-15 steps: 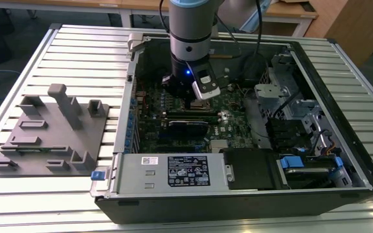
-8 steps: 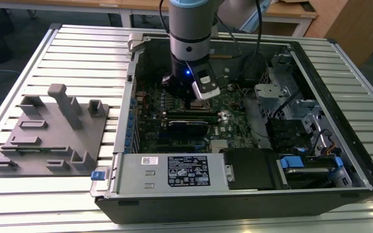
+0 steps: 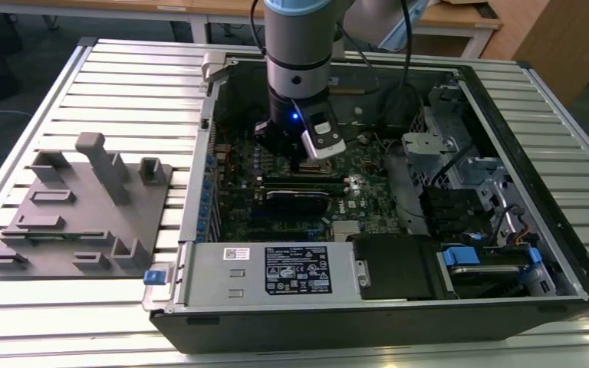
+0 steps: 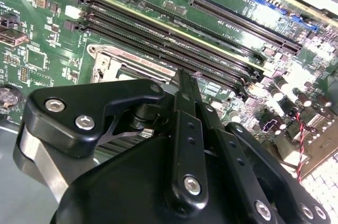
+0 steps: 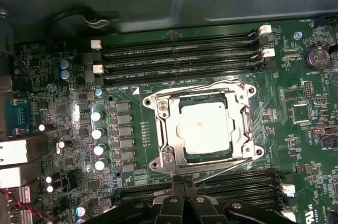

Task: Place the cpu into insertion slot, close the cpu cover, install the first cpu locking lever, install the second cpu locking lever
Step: 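Install the second cpu locking lever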

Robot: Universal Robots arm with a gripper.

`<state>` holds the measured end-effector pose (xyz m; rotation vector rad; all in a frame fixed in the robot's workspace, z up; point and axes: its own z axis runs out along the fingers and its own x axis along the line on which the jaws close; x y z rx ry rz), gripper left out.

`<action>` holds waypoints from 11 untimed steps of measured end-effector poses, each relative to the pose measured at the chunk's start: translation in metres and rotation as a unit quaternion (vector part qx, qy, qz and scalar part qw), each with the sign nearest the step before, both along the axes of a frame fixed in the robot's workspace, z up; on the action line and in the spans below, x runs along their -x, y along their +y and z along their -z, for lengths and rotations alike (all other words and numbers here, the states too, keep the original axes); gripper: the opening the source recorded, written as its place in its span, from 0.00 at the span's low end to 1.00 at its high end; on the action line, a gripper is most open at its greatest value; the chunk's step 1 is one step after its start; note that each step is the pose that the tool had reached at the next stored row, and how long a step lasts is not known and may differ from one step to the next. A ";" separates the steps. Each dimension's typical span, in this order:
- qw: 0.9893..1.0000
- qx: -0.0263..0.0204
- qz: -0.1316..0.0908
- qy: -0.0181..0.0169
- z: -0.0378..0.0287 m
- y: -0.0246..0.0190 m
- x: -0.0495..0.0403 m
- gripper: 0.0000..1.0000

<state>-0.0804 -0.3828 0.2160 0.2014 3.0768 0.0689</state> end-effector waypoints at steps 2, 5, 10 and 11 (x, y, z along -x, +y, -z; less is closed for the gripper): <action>1.000 0.000 0.000 0.000 0.0006 0.0000 0.0003 0.10; 1.000 0.000 0.000 0.000 0.0008 0.0000 0.0004 0.10; 1.000 0.000 0.000 0.000 0.0011 0.0000 0.0021 0.10; 1.000 0.000 0.000 0.000 0.0011 0.0000 0.0028 0.10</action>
